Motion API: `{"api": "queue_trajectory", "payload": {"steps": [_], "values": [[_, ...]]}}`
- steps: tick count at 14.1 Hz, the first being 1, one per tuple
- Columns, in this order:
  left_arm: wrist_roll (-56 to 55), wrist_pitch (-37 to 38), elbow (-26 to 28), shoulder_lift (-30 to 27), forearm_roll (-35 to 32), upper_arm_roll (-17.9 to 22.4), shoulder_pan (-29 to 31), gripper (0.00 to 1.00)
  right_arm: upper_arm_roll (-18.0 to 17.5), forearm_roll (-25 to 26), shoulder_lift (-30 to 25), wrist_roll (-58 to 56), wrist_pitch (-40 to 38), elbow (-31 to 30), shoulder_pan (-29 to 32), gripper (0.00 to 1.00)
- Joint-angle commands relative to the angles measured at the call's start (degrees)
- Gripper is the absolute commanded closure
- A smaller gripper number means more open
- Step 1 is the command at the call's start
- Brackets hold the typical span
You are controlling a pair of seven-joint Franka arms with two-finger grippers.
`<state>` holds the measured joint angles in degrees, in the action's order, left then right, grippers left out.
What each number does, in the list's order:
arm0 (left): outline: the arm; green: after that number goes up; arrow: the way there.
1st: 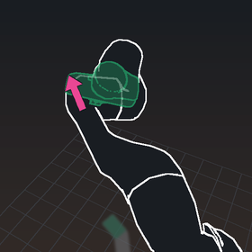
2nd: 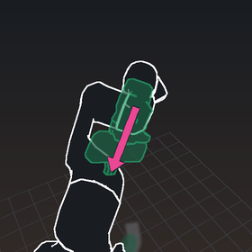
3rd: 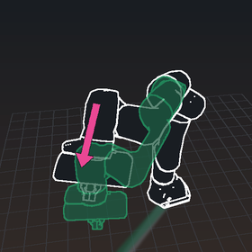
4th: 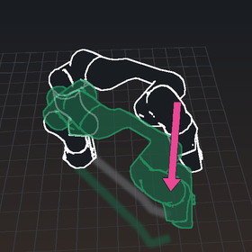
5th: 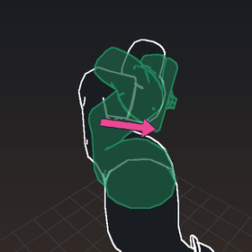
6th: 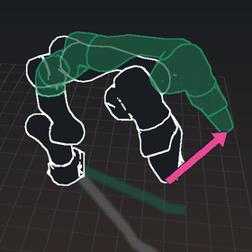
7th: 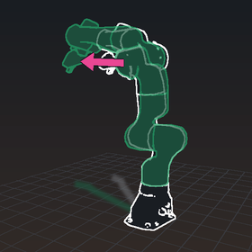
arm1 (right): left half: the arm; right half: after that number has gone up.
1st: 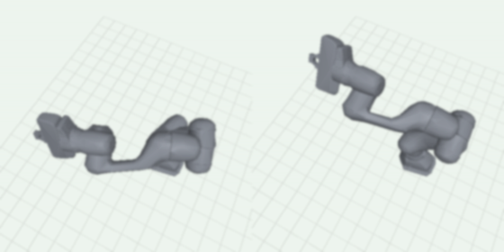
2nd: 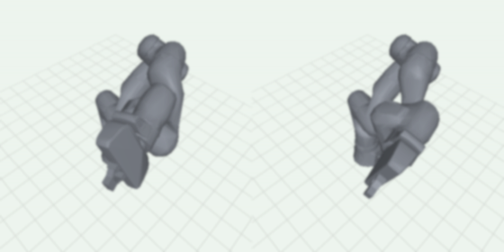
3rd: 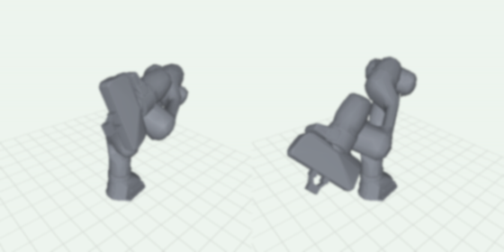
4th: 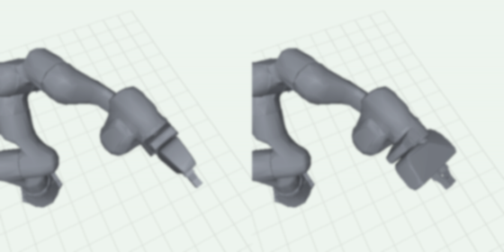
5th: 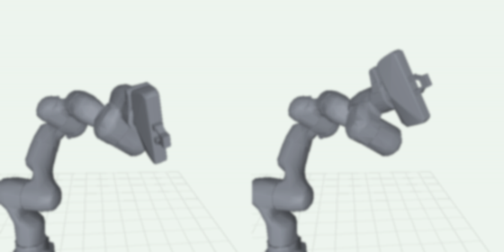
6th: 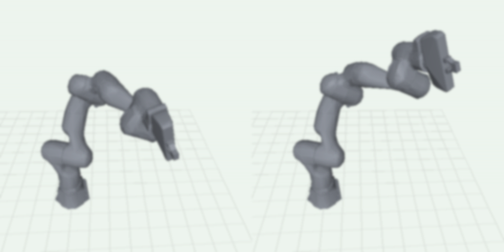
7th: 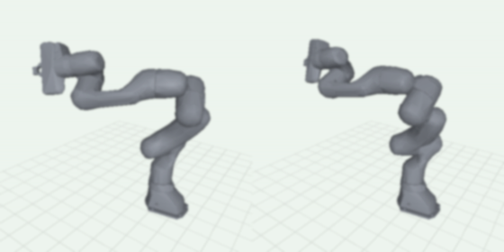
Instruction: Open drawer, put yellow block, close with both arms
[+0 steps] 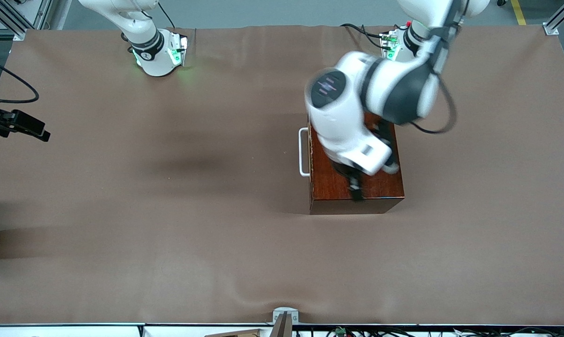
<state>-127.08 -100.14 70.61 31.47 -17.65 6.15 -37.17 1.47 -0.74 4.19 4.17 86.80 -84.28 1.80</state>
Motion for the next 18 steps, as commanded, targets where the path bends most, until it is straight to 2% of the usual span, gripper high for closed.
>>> {"api": "queue_trajectory", "payload": {"steps": [1,6,13,18], "values": [[8.22,-1.46,1.37,-1.76,1.3,-0.87,5.95,0.0,-0.06,0.74,-0.76,-0.04,-0.23,-0.01,-0.04,0.0],[24.49,-1.55,2.42,-3.17,4.38,-0.96,14.4,0.0,0.02,0.74,-0.76,0.05,-0.23,-0.01,-0.13,0.0],[48.03,-1.55,11.81,-12.91,10.35,-0.96,23.45,0.0,-0.06,0.83,-0.76,0.05,-0.14,-0.01,-0.13,0.0],[69.38,-1.55,21.39,-21.61,12.73,-0.87,26.89,0.0,-0.06,0.83,-0.76,0.05,-0.06,-0.01,-0.13,0.0]]}}
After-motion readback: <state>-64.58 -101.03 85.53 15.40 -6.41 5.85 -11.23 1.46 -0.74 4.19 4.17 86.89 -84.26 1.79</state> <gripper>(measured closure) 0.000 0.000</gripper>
